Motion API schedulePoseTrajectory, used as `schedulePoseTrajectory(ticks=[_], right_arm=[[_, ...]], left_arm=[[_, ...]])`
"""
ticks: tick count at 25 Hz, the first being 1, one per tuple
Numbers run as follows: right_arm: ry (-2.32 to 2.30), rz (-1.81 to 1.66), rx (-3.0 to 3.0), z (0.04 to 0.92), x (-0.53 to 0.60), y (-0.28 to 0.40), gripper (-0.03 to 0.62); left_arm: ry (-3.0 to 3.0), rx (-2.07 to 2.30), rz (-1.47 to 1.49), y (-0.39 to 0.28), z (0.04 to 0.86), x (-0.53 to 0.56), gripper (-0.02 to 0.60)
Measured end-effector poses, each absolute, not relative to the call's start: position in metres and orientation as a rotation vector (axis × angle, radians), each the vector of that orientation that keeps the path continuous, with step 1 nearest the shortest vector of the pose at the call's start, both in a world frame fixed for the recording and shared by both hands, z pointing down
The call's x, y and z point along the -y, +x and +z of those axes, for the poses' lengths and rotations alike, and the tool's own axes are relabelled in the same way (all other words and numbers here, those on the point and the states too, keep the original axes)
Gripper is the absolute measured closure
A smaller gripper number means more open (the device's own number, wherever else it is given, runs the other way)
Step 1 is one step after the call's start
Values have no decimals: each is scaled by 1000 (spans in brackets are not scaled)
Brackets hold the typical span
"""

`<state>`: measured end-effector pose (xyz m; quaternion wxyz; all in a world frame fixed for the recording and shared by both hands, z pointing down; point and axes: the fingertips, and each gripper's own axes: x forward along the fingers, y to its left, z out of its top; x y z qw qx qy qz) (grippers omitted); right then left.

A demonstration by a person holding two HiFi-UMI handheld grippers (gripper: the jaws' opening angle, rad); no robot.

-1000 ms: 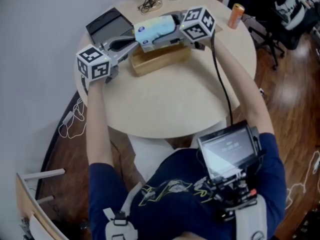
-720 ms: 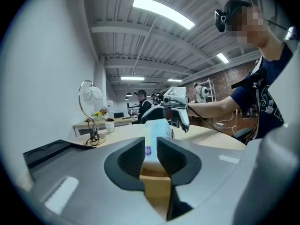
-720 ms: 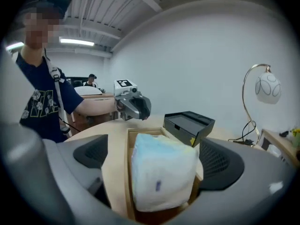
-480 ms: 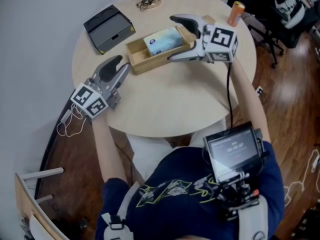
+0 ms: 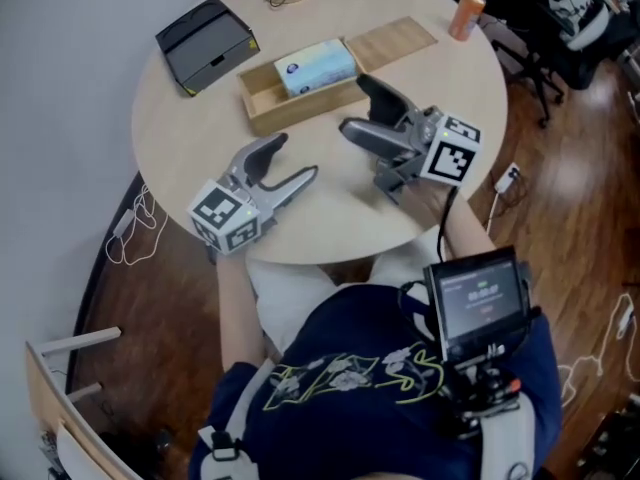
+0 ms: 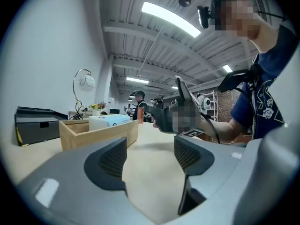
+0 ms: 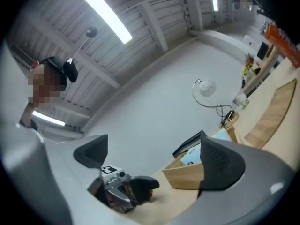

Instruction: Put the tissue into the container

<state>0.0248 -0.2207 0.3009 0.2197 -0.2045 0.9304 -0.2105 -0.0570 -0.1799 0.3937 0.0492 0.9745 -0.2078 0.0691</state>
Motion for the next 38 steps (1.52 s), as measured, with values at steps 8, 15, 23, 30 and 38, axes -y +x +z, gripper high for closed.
schedulePoseTrajectory(ticks=[8, 15, 23, 30, 38], right_arm=[[-762, -744, -2528, 357, 237, 34, 10], [-724, -769, -2462, 351, 231, 40, 11], [-744, -94, -3106, 379, 197, 5, 12], [-665, -187, -3195, 397, 195, -2, 19], [-666, -180, -3198, 396, 196, -1, 19]], left_arm=[[2971, 636, 210, -56, 393, 180, 287], [2971, 643, 199, -59, 392, 173, 287], [2973, 629, 202, -56, 395, 172, 287], [2983, 615, 217, -53, 396, 174, 288], [2973, 622, 221, -51, 396, 174, 290]])
